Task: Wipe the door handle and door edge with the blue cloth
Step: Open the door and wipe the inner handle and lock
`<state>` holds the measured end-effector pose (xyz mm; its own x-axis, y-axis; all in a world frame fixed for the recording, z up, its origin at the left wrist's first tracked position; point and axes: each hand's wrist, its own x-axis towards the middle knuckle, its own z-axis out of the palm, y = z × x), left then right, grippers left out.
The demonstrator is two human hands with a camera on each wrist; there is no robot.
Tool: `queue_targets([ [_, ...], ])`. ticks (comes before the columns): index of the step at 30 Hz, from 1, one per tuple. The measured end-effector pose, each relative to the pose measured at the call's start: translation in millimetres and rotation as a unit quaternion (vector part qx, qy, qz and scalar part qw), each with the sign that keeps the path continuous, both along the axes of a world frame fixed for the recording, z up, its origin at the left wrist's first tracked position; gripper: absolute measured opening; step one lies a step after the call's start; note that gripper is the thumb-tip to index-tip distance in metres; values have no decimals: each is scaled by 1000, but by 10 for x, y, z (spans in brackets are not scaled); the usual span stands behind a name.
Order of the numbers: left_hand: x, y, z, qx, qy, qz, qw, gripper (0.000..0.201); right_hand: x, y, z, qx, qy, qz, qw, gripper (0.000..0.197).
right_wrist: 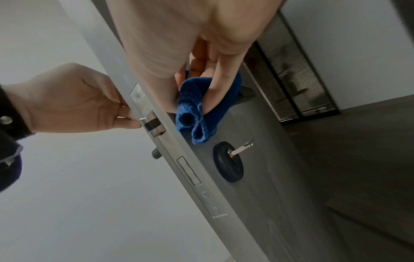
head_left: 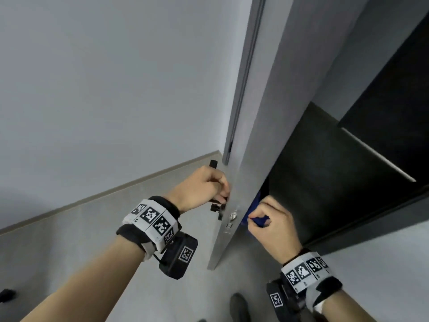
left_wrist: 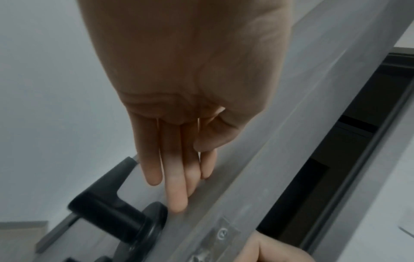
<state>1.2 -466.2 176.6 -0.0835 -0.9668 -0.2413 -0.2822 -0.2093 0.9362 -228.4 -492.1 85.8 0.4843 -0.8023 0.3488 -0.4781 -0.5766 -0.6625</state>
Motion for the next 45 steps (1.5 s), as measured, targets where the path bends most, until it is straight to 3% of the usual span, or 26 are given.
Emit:
queue_targets([
  [5, -564, -286, 4, -40, -64, -89, 993, 30, -606, 41, 101, 23, -57, -107, 992, 27],
  [9, -927, -462, -187, -92, -220, -124, 963, 43, -1077, 143, 258, 29, -145, -224, 963, 26],
  [11, -1079, -569, -392, -95, -340, -171, 920, 55, -1213, 180, 402, -12, -200, -259, 945, 24],
  [13, -1260, -674, -563, -115, -450, -238, 853, 58, -1261, 103, 516, -53, -221, -270, 936, 21],
  [15, -1469, -770, -625, -159, -513, -274, 798, 50, -1302, -51, 553, -62, -239, -286, 926, 19],
  [16, -1562, -818, -644, -176, -522, -279, 786, 47, -1344, -123, 527, -64, -248, -299, 919, 18],
  [19, -1779, -948, -714, -208, -493, -275, 799, 53, -1543, -208, 279, -54, -211, -323, 921, 16],
  [23, -2021, -1065, -758, -213, -473, -269, 812, 53, -1829, -305, 87, 29, -198, -346, 917, 16],
  [29, -2199, -1188, -763, -202, -443, -271, 830, 37, -2043, -421, 431, -86, -263, -329, 903, 16],
  [32, -2249, -1221, -797, -209, -429, -259, 840, 34, -2029, -496, 179, -34, -246, -318, 915, 17],
  [36, -2275, -1238, -813, -199, -421, -241, 851, 35, -2283, -516, -427, 126, -285, -384, 869, 14],
  [40, -2312, -1233, -831, -182, -419, -223, 861, 27, -2453, -458, -720, 173, -299, -442, 828, 15],
  [42, -2338, -1239, -809, -171, -417, -218, 866, 23, -2386, -423, -745, 174, -315, -432, 827, 19],
  [45, -2367, -1282, -781, -148, -401, -222, 876, 16, -2147, -407, -719, 126, -319, -389, 855, 14],
])
